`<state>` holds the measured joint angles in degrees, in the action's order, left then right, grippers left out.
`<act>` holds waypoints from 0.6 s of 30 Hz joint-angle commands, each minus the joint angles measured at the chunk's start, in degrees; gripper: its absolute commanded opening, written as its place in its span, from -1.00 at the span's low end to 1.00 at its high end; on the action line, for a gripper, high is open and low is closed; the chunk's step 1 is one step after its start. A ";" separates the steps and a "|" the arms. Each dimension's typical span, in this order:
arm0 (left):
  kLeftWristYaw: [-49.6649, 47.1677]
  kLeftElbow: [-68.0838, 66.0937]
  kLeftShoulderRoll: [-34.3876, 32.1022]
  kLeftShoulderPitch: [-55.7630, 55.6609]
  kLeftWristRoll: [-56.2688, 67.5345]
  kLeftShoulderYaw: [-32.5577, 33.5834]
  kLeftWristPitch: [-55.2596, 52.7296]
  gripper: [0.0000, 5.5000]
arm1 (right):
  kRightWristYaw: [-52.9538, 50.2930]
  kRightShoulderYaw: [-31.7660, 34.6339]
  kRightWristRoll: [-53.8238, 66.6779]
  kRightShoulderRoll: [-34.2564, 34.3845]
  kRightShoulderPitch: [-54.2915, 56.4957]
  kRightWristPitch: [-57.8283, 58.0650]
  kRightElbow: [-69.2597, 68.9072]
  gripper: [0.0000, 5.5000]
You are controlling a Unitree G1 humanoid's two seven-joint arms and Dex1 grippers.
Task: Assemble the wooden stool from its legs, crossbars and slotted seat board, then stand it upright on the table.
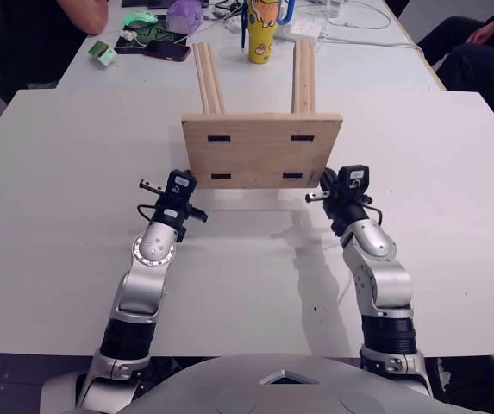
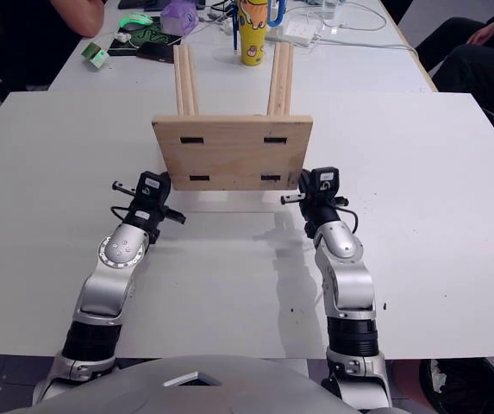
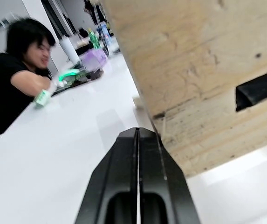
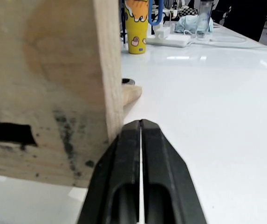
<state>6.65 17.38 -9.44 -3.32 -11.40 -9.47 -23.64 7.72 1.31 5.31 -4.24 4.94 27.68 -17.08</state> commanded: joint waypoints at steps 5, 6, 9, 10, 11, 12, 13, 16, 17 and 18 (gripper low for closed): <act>4.12 7.92 5.24 -11.59 5.72 -1.94 -3.07 -1.00 | 2.42 -2.61 7.95 4.87 11.22 5.36 -7.13 -1.00; 3.90 8.15 5.72 -12.29 6.04 -1.39 -3.62 -1.00 | 2.03 -2.09 8.26 5.13 11.94 5.62 -7.52 -1.00; 3.76 8.40 6.07 -13.28 6.25 -0.86 -4.44 -1.00 | 0.78 -0.54 9.18 5.96 14.12 6.02 -8.77 -1.00; 3.67 8.52 6.00 -13.44 6.24 -0.75 -4.60 -1.00 | 0.49 -0.20 9.57 6.13 14.80 6.17 -9.03 -1.00; 3.51 8.57 5.89 -13.69 6.44 -0.50 -4.73 -1.00 | 0.16 0.10 10.15 6.24 15.52 6.26 -9.28 -1.00; 3.37 8.64 5.85 -13.93 6.59 -0.23 -4.84 -1.00 | -0.12 0.36 10.67 6.40 16.14 6.37 -9.53 -1.00; 3.32 8.64 5.82 -14.26 6.68 -0.02 -4.95 -1.00 | -0.48 0.65 11.20 6.51 16.80 6.55 -9.82 -1.00; 2.71 8.84 5.94 -14.99 6.81 0.74 -4.82 -1.00 | -1.36 1.16 11.72 6.21 17.93 6.77 -9.86 -1.00; 2.48 8.95 5.73 -14.89 6.56 0.85 -4.43 -1.00 | -1.44 1.19 11.19 5.61 17.52 6.62 -9.40 -1.00; 2.47 9.12 5.04 -14.23 6.06 0.83 -3.76 -1.00 | -1.54 1.06 10.39 4.69 16.50 6.64 -8.91 -1.00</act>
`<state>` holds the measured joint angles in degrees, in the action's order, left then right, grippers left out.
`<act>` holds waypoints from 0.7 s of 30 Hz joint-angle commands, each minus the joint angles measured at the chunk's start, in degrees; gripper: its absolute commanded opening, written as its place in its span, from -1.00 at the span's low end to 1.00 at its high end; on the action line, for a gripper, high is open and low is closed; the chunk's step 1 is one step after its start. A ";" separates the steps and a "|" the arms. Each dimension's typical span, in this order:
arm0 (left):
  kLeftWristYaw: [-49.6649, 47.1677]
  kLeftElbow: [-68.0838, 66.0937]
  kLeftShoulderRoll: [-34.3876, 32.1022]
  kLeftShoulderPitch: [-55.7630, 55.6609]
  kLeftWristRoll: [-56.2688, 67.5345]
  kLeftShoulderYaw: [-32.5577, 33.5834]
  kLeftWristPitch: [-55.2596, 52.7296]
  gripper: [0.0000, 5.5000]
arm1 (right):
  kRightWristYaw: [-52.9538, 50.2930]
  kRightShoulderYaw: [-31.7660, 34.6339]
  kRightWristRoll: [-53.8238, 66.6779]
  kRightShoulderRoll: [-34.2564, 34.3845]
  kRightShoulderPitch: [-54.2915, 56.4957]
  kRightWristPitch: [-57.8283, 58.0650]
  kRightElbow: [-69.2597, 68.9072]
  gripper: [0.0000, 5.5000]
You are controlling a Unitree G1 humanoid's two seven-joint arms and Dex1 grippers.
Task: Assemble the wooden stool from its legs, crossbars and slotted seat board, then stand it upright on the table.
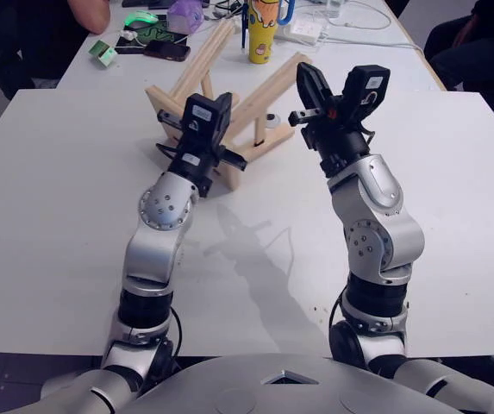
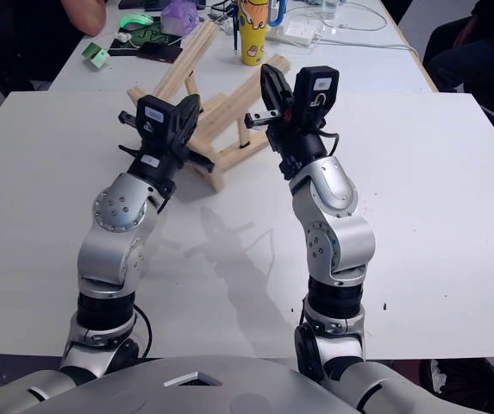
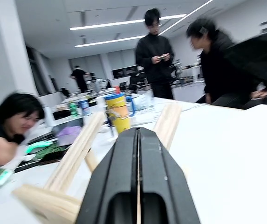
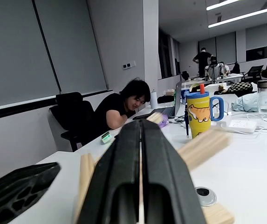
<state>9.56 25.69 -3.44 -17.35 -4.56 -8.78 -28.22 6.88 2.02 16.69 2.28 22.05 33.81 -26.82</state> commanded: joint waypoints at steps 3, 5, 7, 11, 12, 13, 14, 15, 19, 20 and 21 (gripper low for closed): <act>-1.90 0.67 -3.82 3.25 -3.17 1.85 6.24 -1.00 | -0.11 0.00 -1.84 -3.26 -4.98 -1.02 1.92 -1.00; -3.12 -2.22 -6.21 4.93 -4.71 4.11 10.75 -1.00 | 0.51 -1.51 -2.67 -3.71 -7.67 -2.82 3.25 -1.00; -3.22 -6.73 -8.08 5.61 -4.77 6.09 13.36 -1.00 | 2.05 -4.73 -4.12 -4.46 -9.47 -4.94 4.75 -1.00; -5.13 -10.71 -8.60 5.58 -5.55 7.82 15.32 -1.00 | 8.48 -12.51 -5.72 -7.12 -12.69 -6.96 10.26 -1.00; -5.75 -10.90 -8.34 5.39 -5.85 7.90 15.66 -1.00 | 10.06 -14.87 -6.57 -8.09 -13.65 -7.39 11.76 -0.92; -6.47 -11.20 -8.11 5.11 -6.22 7.92 16.00 -1.00 | 11.89 -16.54 -6.50 -8.23 -14.31 -8.52 13.23 -0.91; -7.22 -11.62 -7.92 4.82 -6.46 8.12 16.33 -1.00 | 12.90 -18.31 -7.16 -8.04 -14.07 -9.61 15.36 -0.83; -7.88 -12.07 -7.79 4.55 -6.67 8.35 16.59 -1.00 | 13.33 -19.41 -7.55 -7.03 -13.14 -10.54 18.12 -0.79; -8.95 -15.08 -8.46 1.80 -6.60 9.43 18.37 -1.00 | 13.70 -22.01 -9.82 -2.57 -7.81 -16.29 30.13 -0.56; -8.86 -15.90 -8.85 1.25 -6.75 9.47 18.52 -1.00 | 13.71 -22.13 -10.21 -1.38 -6.56 -18.02 33.47 -0.53; -8.75 -16.43 -9.09 0.96 -6.88 9.46 18.65 -1.00 | 13.79 -22.03 -10.38 -0.58 -5.80 -19.25 35.66 -0.47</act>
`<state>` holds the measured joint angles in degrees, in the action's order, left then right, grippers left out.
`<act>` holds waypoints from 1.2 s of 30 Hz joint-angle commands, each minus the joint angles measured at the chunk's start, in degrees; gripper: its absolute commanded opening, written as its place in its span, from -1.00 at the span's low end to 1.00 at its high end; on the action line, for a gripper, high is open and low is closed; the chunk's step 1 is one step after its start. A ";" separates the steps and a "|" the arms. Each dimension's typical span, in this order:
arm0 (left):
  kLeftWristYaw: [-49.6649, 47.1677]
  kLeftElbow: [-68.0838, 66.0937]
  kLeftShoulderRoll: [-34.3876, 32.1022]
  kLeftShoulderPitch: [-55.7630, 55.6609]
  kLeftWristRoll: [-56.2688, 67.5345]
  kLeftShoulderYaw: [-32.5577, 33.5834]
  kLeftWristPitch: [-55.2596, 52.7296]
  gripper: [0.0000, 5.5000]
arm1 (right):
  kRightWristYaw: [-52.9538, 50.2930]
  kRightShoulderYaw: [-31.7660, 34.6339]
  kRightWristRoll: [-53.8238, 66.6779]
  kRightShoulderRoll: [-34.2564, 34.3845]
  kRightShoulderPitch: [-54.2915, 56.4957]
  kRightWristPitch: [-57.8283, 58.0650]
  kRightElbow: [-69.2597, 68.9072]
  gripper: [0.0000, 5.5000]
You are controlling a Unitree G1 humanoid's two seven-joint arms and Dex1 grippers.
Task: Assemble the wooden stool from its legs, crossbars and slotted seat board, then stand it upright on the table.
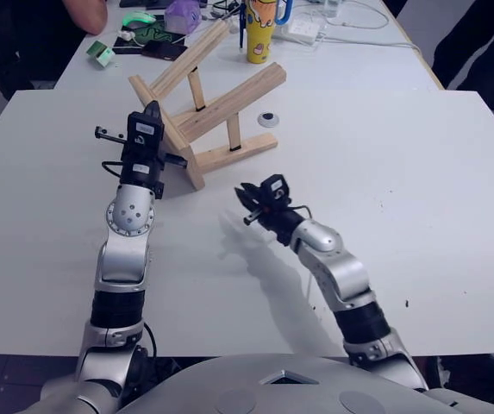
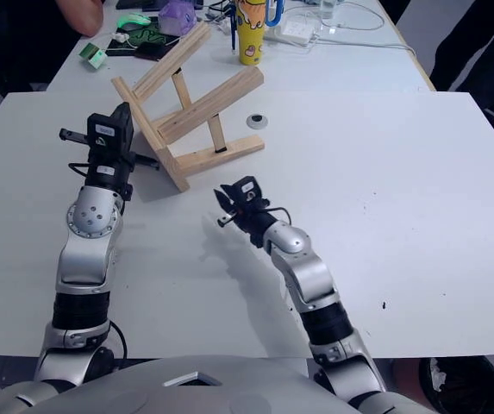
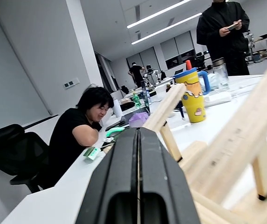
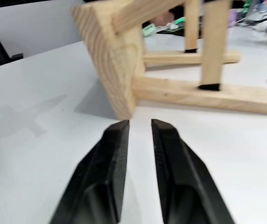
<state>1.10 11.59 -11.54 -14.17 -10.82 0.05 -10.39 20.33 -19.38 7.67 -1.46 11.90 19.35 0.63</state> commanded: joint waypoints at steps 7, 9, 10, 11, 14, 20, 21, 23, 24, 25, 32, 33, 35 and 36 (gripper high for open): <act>0.81 -5.72 -1.73 -4.22 0.02 0.41 2.27 -1.00 | -2.66 1.16 -4.80 8.70 14.04 -13.58 24.78 -0.08; 1.24 -6.73 -1.52 -4.69 0.23 0.02 2.77 -1.00 | -3.17 2.39 -4.83 9.87 15.91 -15.56 28.42 0.03; 1.41 -7.22 -1.41 -4.86 0.32 -0.14 3.02 -1.00 | -3.08 2.90 -4.67 10.41 16.61 -16.30 29.95 0.09; 1.61 -7.70 -1.27 -4.94 0.38 -0.38 3.31 -1.00 | -3.24 3.42 -4.52 11.00 17.29 -17.01 31.37 0.15; 2.18 -9.04 -0.96 -5.06 0.56 -0.96 4.04 -1.00 | -3.03 4.94 -3.84 12.56 18.90 -18.23 34.84 0.29; 3.42 -11.90 -0.64 -6.63 1.27 -1.77 5.58 -1.00 | -4.33 7.18 -3.94 14.58 23.33 -22.95 41.95 0.63; 3.60 -12.43 -0.56 -6.87 1.29 -1.88 5.87 -1.00 | -4.41 7.63 -3.67 14.79 24.01 -23.87 42.92 0.64; 3.95 -13.39 -0.61 -6.98 1.50 -1.74 6.40 -1.00 | -3.07 8.00 -2.87 15.76 24.81 -25.69 44.17 0.64; 4.03 -13.86 -0.61 -7.05 1.56 -1.74 6.67 -1.00 | -1.51 8.20 -1.99 16.33 24.86 -26.15 44.52 0.64; 4.04 -14.32 -0.54 -7.16 1.62 -1.79 6.95 -1.00 | 0.36 8.15 -1.11 16.82 24.53 -26.67 44.38 0.64; 4.28 -17.14 -0.28 -8.44 2.10 -2.00 8.54 -1.00 | 3.39 7.02 0.02 18.24 24.25 -28.83 45.38 0.64; 4.52 -17.62 -0.39 -8.69 2.25 -1.98 8.84 -1.00 | 2.87 7.39 0.10 18.66 25.01 -29.42 46.42 0.64; 4.95 -18.67 -0.53 -9.25 2.37 -2.08 9.42 -1.00 | 2.17 7.82 0.11 19.31 26.37 -30.60 48.42 0.64; 5.19 -19.18 -0.63 -9.42 2.41 -2.09 9.69 -1.00 | 2.34 8.00 0.29 19.85 27.18 -31.10 49.63 0.64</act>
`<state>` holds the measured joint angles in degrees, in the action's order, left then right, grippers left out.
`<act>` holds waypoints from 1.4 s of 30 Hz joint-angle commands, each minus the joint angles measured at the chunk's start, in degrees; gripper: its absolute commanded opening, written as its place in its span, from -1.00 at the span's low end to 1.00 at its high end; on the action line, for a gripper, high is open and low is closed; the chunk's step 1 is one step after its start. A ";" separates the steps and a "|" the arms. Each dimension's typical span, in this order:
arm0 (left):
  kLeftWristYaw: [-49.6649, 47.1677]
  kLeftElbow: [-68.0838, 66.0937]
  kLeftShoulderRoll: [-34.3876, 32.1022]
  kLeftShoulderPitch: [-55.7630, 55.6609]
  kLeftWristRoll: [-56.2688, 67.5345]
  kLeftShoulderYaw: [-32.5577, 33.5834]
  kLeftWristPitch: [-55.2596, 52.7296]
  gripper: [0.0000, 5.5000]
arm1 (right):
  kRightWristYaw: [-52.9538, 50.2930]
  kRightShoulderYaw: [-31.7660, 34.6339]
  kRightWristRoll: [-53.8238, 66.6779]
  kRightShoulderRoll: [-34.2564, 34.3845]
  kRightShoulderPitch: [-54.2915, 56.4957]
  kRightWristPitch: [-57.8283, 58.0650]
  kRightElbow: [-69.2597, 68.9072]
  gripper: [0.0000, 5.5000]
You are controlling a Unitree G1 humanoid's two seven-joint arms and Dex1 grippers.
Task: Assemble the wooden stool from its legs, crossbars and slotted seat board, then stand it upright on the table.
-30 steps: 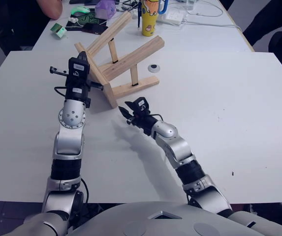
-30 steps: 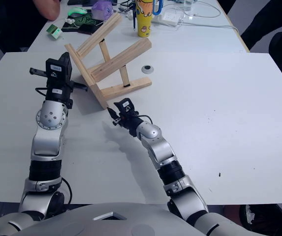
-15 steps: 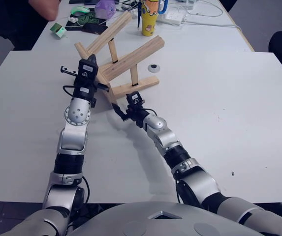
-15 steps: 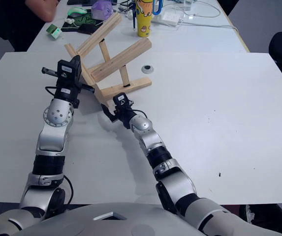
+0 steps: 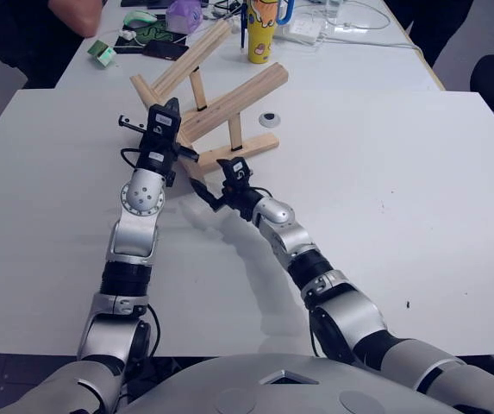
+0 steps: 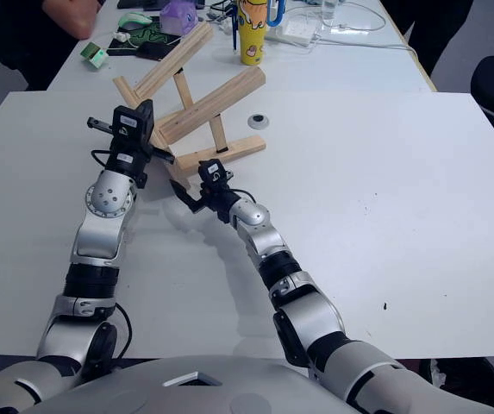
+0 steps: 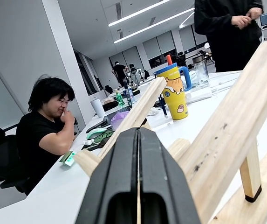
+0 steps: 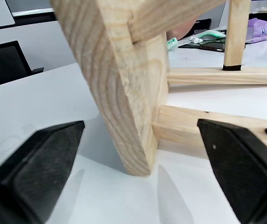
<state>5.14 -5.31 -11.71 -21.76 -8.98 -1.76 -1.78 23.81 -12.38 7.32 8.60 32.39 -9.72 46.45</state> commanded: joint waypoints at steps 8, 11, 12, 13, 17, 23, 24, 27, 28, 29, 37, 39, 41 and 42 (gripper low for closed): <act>2.68 -4.79 -2.22 -1.52 0.60 0.84 2.68 -1.00 | -0.41 0.78 0.63 13.33 9.78 -4.19 8.41 0.48; 2.09 -4.71 -4.89 -1.27 1.67 4.42 5.45 -1.00 | 0.39 -1.45 -0.77 11.56 6.76 -4.13 5.32 0.48; 2.37 -6.01 -6.02 -1.79 1.31 4.68 5.43 -1.00 | 1.10 -2.49 -1.16 10.24 4.54 -3.64 3.33 0.48; 2.88 -7.15 -6.82 -2.21 1.23 4.76 4.52 -1.00 | 1.95 -3.42 -1.20 9.08 2.29 -2.92 1.17 0.48; 2.27 -9.66 -9.02 -5.28 -0.41 4.56 3.71 -1.00 | 4.03 -6.27 0.18 4.05 -6.72 1.86 -9.98 0.48; 4.28 -19.55 -11.81 -8.29 -3.11 1.25 7.65 -1.00 | 2.46 -6.91 -0.87 -0.30 -12.44 7.80 -19.85 0.48; 4.00 -21.00 -11.92 -8.69 -3.56 0.87 8.12 -1.00 | 1.48 -6.73 -1.40 -0.71 -12.67 8.49 -20.43 0.48; 2.77 -25.88 -12.79 -10.80 -7.97 -2.41 8.89 -1.00 | 0.45 -7.12 -2.27 -1.42 -13.46 9.79 -22.33 0.48; 2.63 -27.59 -12.95 -11.73 -9.42 -3.60 8.92 -1.00 | 0.51 -7.35 -2.31 -1.41 -13.77 10.24 -23.06 0.48; 2.45 -29.20 -13.05 -12.52 -10.52 -4.55 9.20 -1.00 | 0.64 -7.63 -2.37 -1.30 -14.07 10.66 -23.65 0.48; 9.42 -31.77 -12.87 -12.25 -11.40 -10.21 12.88 -1.00 | 0.98 -7.70 -2.09 -1.26 -13.19 12.33 -23.65 0.48; 11.00 -30.83 -12.74 -11.64 -11.16 -11.10 13.00 -1.00 | 0.57 -7.35 -2.24 -1.55 -13.07 12.31 -23.66 0.48; 12.46 -29.96 -12.57 -11.36 -11.43 -12.46 13.08 -1.00 | -0.56 -6.79 -2.86 -2.17 -13.17 12.12 -23.97 0.48; 13.10 -29.69 -12.32 -11.32 -11.44 -13.05 13.09 -1.00 | -1.47 -6.39 -3.36 -2.64 -13.31 12.11 -24.28 0.48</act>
<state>13.76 -34.40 -25.54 -36.01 -19.31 -11.32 12.57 24.34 -19.80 5.16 5.44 19.58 1.85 22.65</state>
